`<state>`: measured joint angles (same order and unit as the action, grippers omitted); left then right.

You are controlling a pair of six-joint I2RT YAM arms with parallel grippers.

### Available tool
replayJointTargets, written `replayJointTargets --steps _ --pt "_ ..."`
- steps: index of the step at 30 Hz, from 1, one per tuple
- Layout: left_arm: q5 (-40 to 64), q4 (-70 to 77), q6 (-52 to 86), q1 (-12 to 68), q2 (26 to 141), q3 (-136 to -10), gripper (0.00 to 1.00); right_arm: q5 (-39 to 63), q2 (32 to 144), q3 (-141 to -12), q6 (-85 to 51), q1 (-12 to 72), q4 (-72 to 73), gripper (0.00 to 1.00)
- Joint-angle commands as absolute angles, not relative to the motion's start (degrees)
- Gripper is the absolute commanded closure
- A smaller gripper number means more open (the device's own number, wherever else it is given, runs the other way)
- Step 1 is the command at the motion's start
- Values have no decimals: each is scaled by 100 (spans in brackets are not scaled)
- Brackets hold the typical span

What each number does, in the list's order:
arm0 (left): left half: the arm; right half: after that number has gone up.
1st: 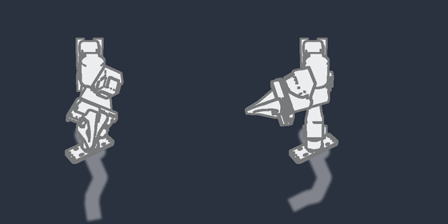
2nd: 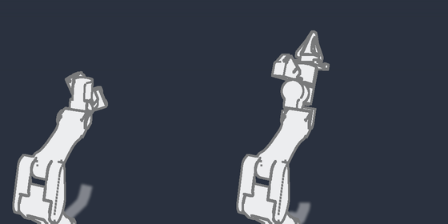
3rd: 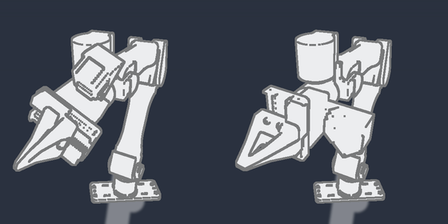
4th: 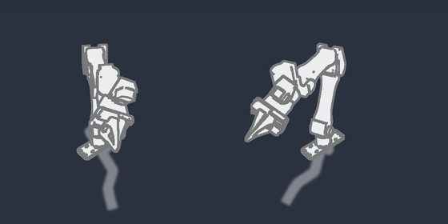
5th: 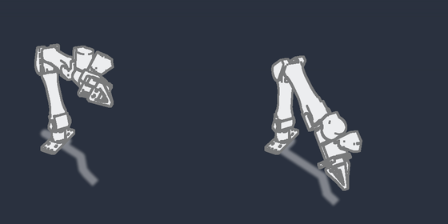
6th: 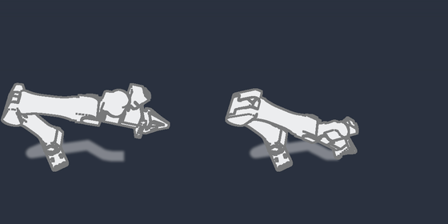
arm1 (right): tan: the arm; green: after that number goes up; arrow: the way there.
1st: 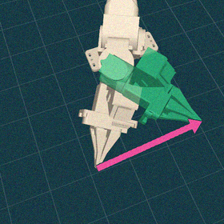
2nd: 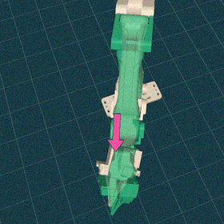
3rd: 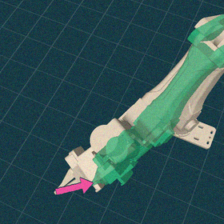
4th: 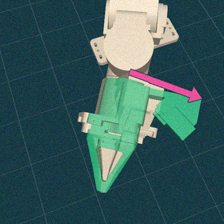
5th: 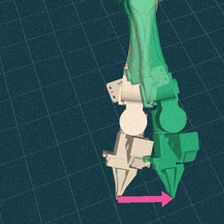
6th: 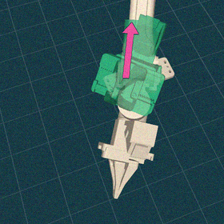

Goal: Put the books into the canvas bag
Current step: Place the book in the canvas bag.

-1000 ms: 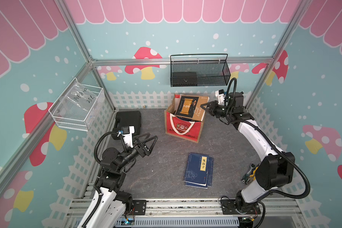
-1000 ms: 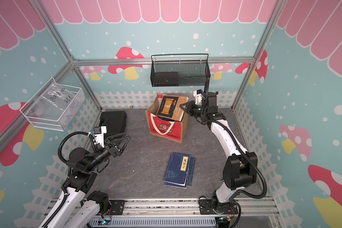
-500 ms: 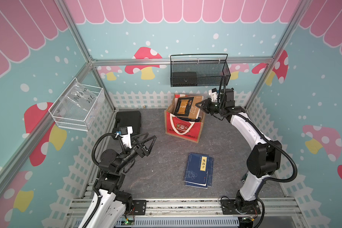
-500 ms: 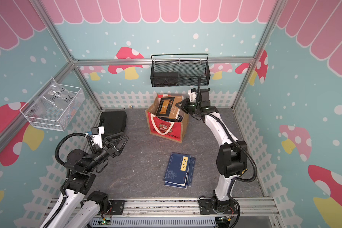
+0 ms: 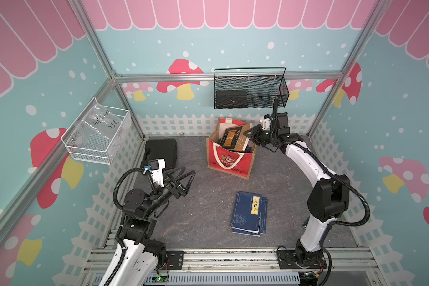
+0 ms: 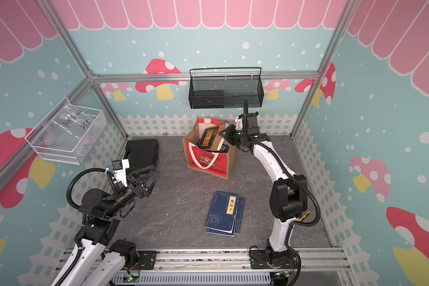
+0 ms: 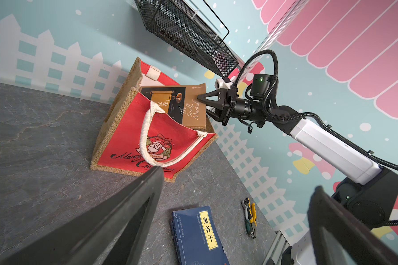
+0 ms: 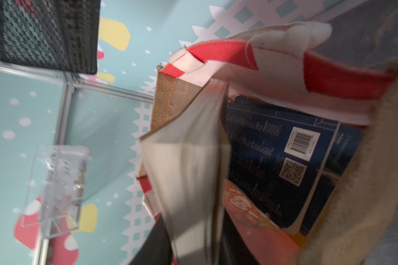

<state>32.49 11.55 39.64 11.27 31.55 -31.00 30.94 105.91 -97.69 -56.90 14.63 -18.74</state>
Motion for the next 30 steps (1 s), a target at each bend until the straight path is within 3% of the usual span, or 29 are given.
replayJointTargets --steps 1,3,6,14,19,30 --pt "3181 1147 3890 1116 3091 -3041 1 3154 10679 -9993 -5652 1468 -1844 47" --pt "3199 1142 3895 1125 3099 -3051 1 3146 10679 -9993 -5634 1468 -1842 35" --pt "3233 1143 3897 1138 3119 -3075 1 3215 10720 -10058 -5603 1476 -1829 26" --pt "3312 1058 3925 1286 3357 -3124 1 3258 10625 -10332 -5280 1477 -1842 18" --pt "3406 1116 4026 1559 3801 -3056 1 2947 10099 -10150 -4563 1525 -2058 1" --pt "2445 1163 3602 3114 4800 -2754 1 2410 8223 -7794 -3183 1538 -2283 0"
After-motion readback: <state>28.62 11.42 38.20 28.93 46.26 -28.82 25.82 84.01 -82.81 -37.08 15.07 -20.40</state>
